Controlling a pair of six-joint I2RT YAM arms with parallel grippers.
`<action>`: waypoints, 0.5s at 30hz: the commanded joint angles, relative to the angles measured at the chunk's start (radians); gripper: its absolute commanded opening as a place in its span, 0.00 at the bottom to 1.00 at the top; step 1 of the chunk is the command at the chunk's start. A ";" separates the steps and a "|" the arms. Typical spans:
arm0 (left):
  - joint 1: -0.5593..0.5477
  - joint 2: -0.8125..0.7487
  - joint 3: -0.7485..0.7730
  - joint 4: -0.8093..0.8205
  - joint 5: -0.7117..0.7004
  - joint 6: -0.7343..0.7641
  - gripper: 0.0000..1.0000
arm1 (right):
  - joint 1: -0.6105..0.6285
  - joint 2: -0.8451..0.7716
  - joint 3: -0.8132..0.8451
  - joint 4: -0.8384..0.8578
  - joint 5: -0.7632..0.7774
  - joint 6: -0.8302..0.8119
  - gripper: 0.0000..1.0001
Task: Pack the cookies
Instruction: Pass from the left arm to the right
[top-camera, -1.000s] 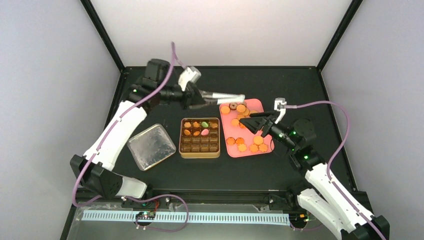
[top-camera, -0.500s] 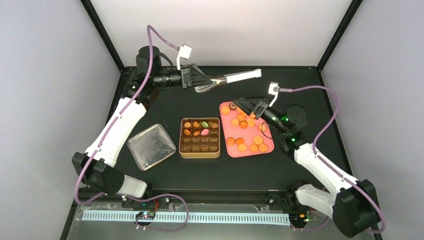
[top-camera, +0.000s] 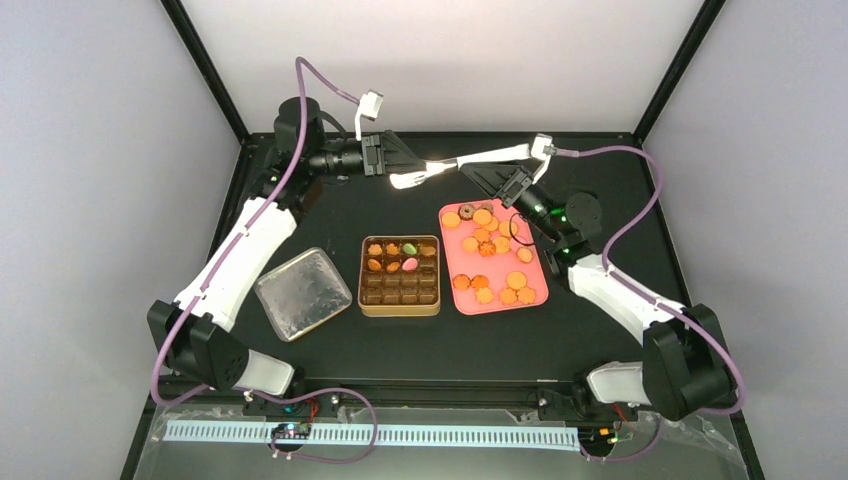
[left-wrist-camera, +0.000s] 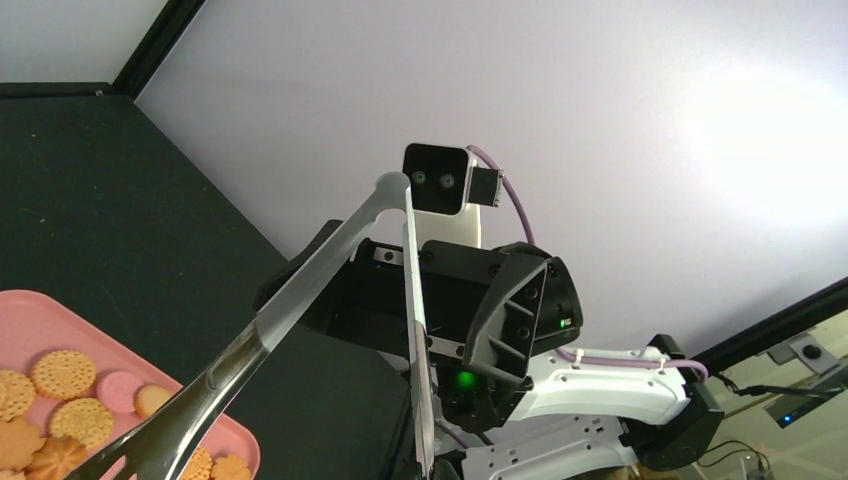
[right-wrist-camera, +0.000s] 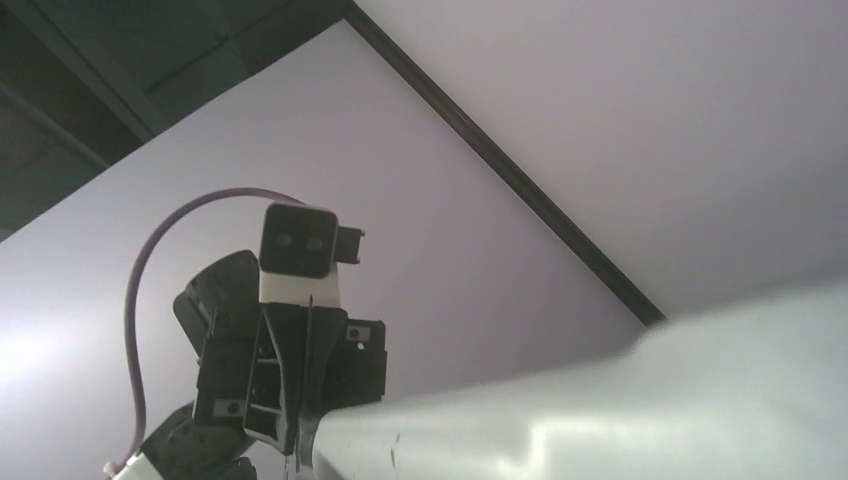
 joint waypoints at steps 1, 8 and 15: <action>-0.007 -0.035 0.003 0.064 0.036 -0.047 0.01 | -0.007 0.012 0.044 0.097 -0.005 0.016 0.90; -0.010 -0.044 -0.023 0.068 0.036 -0.050 0.01 | -0.004 0.049 0.062 0.119 -0.016 0.044 0.81; -0.010 -0.043 -0.023 0.066 0.041 -0.049 0.02 | -0.003 0.056 0.065 0.105 -0.028 0.058 0.65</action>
